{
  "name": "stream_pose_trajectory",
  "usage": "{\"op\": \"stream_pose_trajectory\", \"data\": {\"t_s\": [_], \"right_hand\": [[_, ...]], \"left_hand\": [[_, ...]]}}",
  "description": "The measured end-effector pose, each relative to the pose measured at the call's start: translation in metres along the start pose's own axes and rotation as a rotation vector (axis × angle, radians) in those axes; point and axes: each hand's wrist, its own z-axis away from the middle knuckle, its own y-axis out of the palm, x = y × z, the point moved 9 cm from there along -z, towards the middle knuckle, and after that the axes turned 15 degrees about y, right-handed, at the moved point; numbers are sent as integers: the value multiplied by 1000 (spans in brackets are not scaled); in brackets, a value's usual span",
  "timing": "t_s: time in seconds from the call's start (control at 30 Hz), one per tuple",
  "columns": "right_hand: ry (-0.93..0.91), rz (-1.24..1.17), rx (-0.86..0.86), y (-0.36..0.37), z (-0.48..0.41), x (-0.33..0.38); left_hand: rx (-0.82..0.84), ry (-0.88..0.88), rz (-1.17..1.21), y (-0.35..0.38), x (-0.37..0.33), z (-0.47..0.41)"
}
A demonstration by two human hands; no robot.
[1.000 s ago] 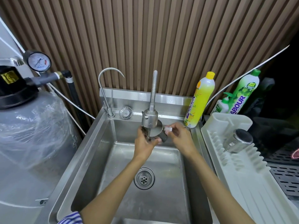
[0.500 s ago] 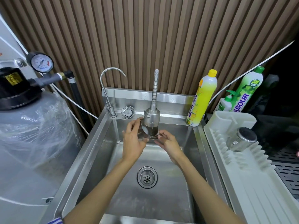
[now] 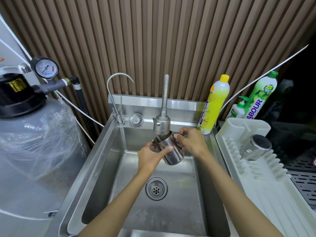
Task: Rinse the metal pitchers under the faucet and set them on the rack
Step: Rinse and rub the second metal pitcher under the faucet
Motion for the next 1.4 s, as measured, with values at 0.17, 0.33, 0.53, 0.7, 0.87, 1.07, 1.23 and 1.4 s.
{"op": "stream_pose_trajectory", "data": {"t_s": [0.17,0.33,0.53,0.7,0.87,1.07,1.23,1.4], "right_hand": [[-149,145,-100,-14,7,15],[-125,-267,50,-9,5,3],[65,-699,322,32,0,-21],[248,-1001,568,79,7,-39],[272,-1087,600,95,14,-32],[154,-849,521,74,14,-27],[127,-534,229,43,6,-35],[30,-187,20,5,7,-25]], "left_hand": [[-8,-101,129,21,8,-7],[-141,-33,252,18,-1,-17],[-249,191,153,-6,-18,-16],[-174,473,-167,-29,-46,-7],[-108,538,-269,-42,-48,-1],[-89,415,-266,-38,-31,5],[-50,259,-227,-18,-10,4],[13,79,3,9,8,6]]}}
